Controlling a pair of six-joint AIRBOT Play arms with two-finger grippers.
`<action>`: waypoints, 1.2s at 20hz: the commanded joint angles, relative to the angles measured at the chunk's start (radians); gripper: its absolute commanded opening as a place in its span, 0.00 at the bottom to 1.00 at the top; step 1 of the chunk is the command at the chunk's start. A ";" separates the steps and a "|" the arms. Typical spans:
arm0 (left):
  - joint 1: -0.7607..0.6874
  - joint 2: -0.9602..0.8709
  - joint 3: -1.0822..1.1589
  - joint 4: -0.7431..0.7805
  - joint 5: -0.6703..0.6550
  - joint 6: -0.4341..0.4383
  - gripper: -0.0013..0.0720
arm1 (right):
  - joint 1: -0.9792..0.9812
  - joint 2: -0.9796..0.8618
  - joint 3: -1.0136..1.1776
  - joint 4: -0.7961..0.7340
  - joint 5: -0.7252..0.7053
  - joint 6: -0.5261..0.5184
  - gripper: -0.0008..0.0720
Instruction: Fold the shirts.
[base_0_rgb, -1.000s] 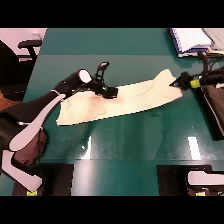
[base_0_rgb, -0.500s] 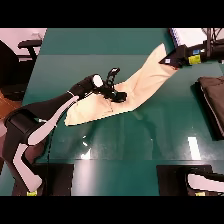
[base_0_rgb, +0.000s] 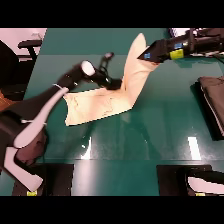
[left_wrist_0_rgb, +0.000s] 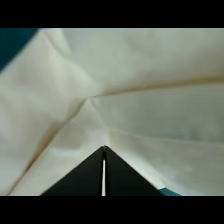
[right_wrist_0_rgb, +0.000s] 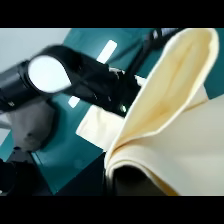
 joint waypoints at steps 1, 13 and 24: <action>0.142 0.167 0.014 0.059 -0.028 0.003 0.05 | 0.126 -0.069 0.073 0.002 -0.052 0.000 0.04; 0.494 0.584 0.013 0.282 -0.190 0.011 0.05 | 0.491 -0.449 0.235 -0.048 -0.103 -0.063 0.74; 0.344 0.583 -0.097 0.246 -0.156 0.011 0.05 | -0.037 -0.279 -0.342 -0.103 -0.119 -0.022 0.88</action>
